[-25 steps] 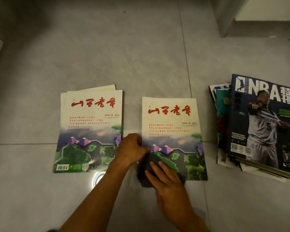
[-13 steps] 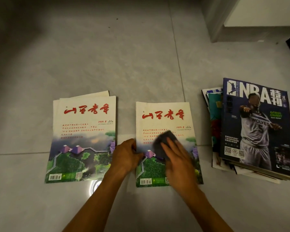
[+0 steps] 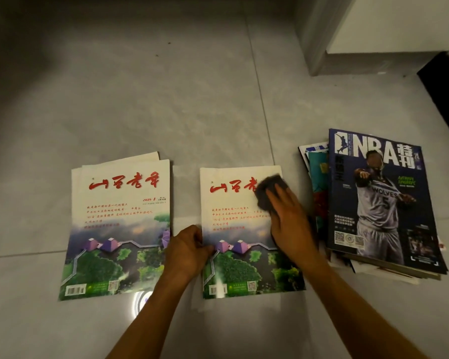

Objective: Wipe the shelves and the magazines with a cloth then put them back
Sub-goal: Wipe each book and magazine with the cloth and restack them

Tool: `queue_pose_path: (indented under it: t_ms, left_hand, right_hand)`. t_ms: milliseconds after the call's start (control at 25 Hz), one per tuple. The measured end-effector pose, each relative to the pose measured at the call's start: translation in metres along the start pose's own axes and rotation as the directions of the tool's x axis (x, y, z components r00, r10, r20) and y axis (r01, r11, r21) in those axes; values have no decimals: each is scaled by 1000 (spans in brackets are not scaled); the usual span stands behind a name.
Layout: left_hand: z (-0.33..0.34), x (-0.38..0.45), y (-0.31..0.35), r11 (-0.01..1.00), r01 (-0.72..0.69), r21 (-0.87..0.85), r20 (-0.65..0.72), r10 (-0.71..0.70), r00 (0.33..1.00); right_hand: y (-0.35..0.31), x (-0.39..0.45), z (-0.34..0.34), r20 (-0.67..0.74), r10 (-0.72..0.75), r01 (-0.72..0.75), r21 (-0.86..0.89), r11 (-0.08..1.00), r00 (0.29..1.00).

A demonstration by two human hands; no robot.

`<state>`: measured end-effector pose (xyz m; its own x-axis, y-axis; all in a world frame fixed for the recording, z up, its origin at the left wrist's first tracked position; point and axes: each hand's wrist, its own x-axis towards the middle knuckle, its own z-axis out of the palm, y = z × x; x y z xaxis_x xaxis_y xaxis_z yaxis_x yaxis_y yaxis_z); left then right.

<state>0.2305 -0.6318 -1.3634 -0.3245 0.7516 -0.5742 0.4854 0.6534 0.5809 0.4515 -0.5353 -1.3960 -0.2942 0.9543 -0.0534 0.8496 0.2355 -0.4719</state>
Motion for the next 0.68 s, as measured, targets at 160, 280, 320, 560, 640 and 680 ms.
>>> queue_pose_path:
  t_ms: [160,280,320,560,640,680]
  left_hand:
    - [-2,-3,4,1000,18,10,-22,-17,1000]
    - [1,-19,10,1000,-23,-16,30,23,999]
    - [4,-27,14,997,-57,-54,68,61,996]
    - [-20,-66,56,898,-352,-264,-137,327,935]
    - [-39,-76,73,863,-443,-241,-152,417,896]
    - [-48,-80,80,868,-463,-180,-153,440,885]
  right_hand:
    - [-13,-139,17,112,-98,113,-134,985,989]
    - [-37,-169,27,187,-159,179,-91,980,969]
    - [-46,-160,22,184,-161,173,-49,984,970]
    - [-110,-66,-77,-289,-151,183,85,979,945]
    - [-132,-40,-105,-242,-347,322,-135,937,906]
    - [-141,-30,-116,-157,-368,332,-215,918,916]
